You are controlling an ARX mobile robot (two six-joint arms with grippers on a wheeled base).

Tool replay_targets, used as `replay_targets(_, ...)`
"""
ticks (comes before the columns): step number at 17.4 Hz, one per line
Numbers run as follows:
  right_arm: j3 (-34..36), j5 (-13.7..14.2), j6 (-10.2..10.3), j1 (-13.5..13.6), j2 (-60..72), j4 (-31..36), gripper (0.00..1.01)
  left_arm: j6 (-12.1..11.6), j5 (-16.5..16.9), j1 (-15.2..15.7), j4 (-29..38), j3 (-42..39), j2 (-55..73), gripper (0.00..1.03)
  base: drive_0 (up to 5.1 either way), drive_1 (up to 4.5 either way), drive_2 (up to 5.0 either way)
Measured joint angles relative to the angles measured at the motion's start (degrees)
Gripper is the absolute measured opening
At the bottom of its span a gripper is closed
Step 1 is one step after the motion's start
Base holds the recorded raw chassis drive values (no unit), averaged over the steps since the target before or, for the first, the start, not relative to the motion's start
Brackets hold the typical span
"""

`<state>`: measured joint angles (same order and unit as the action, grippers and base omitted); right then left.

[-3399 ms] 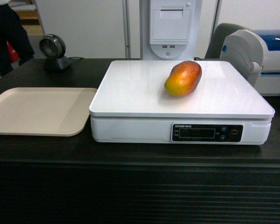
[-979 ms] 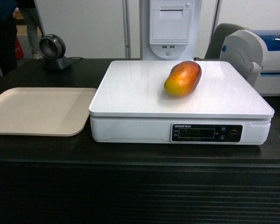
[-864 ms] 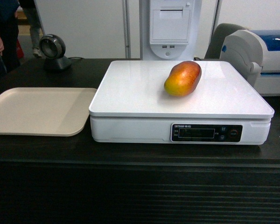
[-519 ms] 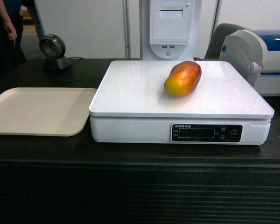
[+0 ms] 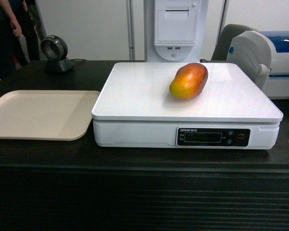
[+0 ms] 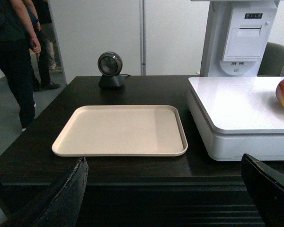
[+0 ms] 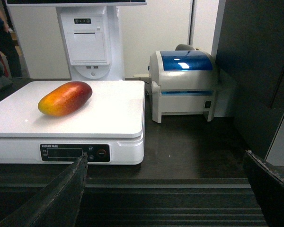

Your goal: Place dark red mango on scale at checkout

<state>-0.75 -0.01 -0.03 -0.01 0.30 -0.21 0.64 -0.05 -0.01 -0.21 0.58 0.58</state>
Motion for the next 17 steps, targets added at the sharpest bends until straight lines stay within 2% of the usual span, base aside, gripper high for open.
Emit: replay_targets(17,0.0,0.02,0.0,0.0,0.0,0.0,0.98,-0.02,0.02,0.0,0.02,0.0,-0.02,0.98,0.0,0.0,0.0)
